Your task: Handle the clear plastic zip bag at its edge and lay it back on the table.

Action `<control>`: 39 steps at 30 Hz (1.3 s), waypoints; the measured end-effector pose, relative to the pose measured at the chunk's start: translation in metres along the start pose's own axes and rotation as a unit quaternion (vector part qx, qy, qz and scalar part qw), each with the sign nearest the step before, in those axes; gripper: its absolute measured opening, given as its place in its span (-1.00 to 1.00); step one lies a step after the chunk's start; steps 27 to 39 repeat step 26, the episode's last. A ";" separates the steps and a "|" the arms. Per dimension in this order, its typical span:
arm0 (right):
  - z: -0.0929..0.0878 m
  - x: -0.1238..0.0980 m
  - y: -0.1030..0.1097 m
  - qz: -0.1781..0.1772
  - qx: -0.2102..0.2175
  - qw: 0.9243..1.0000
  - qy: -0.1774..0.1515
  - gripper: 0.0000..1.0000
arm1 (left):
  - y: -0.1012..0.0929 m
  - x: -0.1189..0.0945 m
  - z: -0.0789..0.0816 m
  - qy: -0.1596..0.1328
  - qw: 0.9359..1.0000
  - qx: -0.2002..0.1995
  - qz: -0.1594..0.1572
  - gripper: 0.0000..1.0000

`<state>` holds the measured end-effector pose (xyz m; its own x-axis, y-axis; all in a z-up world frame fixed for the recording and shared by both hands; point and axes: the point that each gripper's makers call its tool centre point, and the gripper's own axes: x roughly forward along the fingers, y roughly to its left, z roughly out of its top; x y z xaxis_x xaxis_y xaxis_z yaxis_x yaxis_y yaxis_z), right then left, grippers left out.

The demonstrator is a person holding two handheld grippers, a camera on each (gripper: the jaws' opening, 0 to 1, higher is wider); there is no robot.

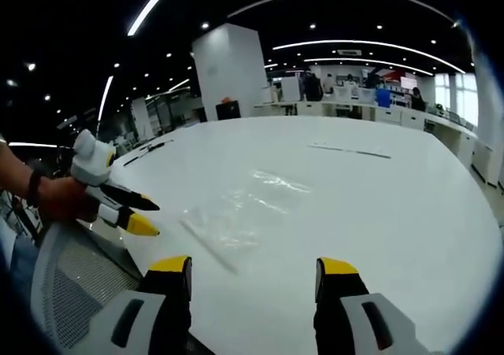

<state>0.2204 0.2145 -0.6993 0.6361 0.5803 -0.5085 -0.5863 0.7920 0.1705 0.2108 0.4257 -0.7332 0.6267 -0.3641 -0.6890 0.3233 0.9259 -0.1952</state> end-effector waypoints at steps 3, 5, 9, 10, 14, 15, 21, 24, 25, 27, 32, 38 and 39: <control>0.001 -0.001 -0.001 -0.001 0.002 1.000 -0.001 0.25 | 0.002 0.001 0.001 -0.005 1.000 -0.005 0.002 0.33; 0.001 -0.001 -0.001 -0.002 0.003 1.000 0.000 0.25 | 0.002 0.001 0.001 -0.007 1.000 -0.006 0.003 0.33; 0.000 -0.001 0.000 -0.001 0.003 1.000 0.002 0.25 | 0.004 0.003 0.002 -0.010 1.000 -0.010 0.001 0.33; 0.000 0.000 0.000 0.000 0.004 1.000 0.003 0.25 | 0.005 0.002 0.003 -0.011 1.000 -0.010 0.002 0.33; -0.001 0.000 0.000 0.001 0.003 1.000 0.006 0.25 | 0.005 0.001 0.005 -0.019 1.000 -0.016 0.001 0.34; -0.001 0.000 0.001 0.001 0.002 1.000 0.007 0.25 | 0.005 0.001 0.006 -0.021 1.000 -0.019 -0.001 0.34; -0.004 0.001 0.003 0.004 0.001 1.000 0.013 0.25 | 0.002 -0.002 0.004 -0.018 1.000 -0.019 0.001 0.31; -0.006 0.001 0.004 0.006 -0.001 1.000 0.018 0.25 | 0.002 -0.004 0.004 -0.019 1.000 -0.024 0.003 0.30; -0.006 0.001 0.004 0.006 -0.001 1.000 0.019 0.25 | 0.002 -0.005 0.004 -0.020 0.999 -0.025 0.003 0.30; -0.007 0.001 0.004 0.006 -0.001 1.000 0.019 0.25 | 0.002 -0.005 0.005 -0.022 0.999 -0.026 0.004 0.30; -0.007 0.001 0.004 0.006 -0.001 1.000 0.019 0.25 | 0.002 -0.005 0.005 -0.022 0.999 -0.026 0.004 0.30; -0.007 0.001 0.004 0.006 -0.001 1.000 0.019 0.25 | 0.002 -0.005 0.005 -0.022 0.999 -0.026 0.004 0.30; -0.007 0.001 0.004 0.006 -0.001 1.000 0.019 0.25 | 0.002 -0.005 0.005 -0.022 0.999 -0.026 0.004 0.30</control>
